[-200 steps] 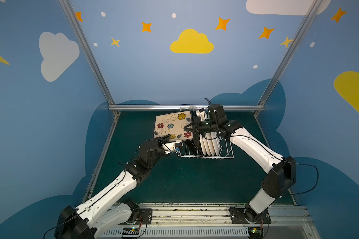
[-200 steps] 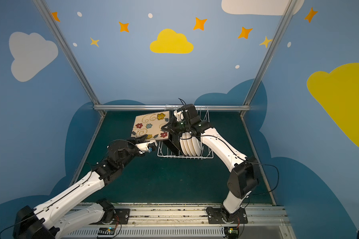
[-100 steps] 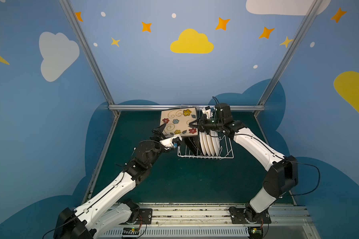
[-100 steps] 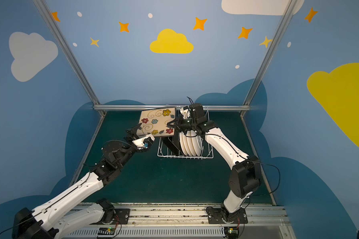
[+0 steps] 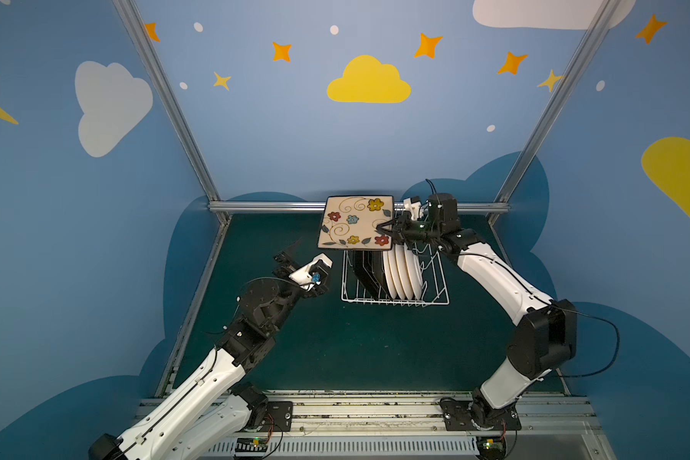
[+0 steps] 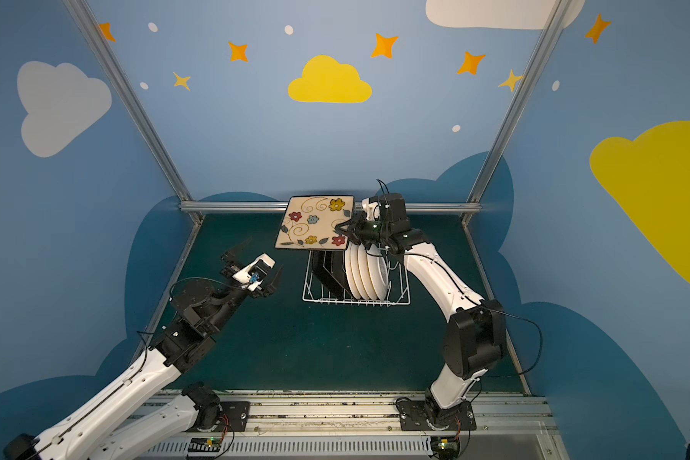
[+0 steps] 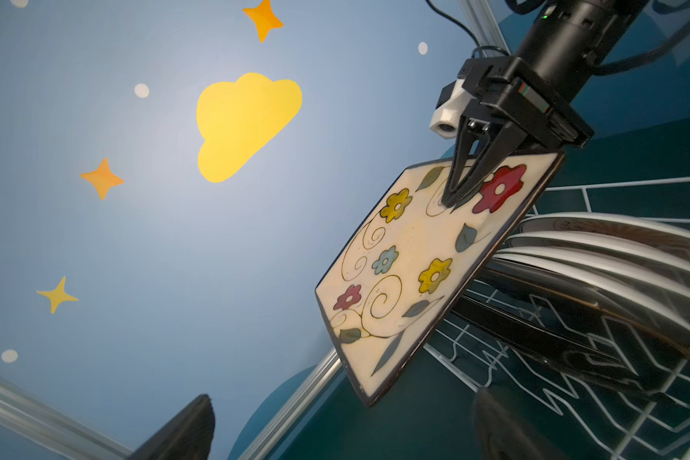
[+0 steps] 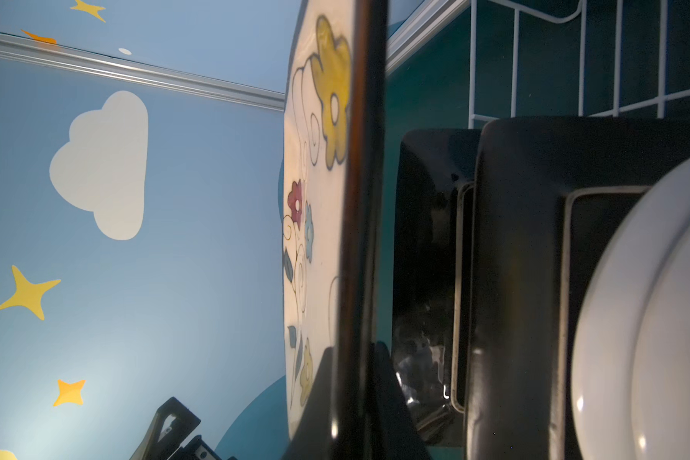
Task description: Unload the plates from the dish rack
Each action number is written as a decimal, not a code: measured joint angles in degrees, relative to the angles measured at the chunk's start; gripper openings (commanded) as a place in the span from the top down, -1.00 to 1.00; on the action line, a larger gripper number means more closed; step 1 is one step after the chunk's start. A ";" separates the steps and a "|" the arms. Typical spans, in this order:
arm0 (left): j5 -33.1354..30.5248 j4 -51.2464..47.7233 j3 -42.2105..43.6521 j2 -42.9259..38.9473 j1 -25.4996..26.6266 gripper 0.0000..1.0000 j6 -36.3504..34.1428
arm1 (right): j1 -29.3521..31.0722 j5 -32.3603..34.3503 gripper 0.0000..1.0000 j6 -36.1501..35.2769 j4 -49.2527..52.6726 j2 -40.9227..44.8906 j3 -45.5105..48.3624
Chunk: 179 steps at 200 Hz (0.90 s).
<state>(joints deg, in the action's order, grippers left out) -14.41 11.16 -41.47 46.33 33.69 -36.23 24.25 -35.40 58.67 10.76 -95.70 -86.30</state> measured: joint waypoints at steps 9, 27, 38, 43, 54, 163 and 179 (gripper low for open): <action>-0.07 -1.66 -0.37 -0.24 -0.35 -0.99 2.91 | -0.15 0.15 1.00 -0.52 0.00 0.00 0.02; 0.57 -5.70 -2.25 0.28 -1.16 -0.99 8.55 | -0.28 0.37 1.00 -1.38 0.00 0.04 0.20; 1.29 -7.54 -3.74 0.81 -1.73 -0.99 12.02 | -0.28 0.37 1.00 -1.97 -0.13 0.15 0.61; 1.79 -8.28 -4.52 1.05 -2.10 -0.99 14.03 | -0.28 0.37 1.00 -2.12 -0.26 0.28 0.96; 3.08 -9.27 -6.10 1.53 -3.08 -0.99 18.12 | -0.28 0.31 1.00 -2.40 -0.31 0.63 1.81; 25.64 -16.81 -18.71 12.98 -20.70 -0.99 61.02 | -0.31 -3.30 1.00 -4.13 -2.40 2.29 4.61; 29.57 -14.95 -17.92 14.36 -21.97 -0.97 66.73 | -0.31 -3.69 1.00 -4.31 -3.28 2.89 5.14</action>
<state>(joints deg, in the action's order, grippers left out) 15.16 -3.79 -59.40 60.69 11.73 30.50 23.94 -39.09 54.37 7.49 -92.82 -81.17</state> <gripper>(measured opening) 0.995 0.111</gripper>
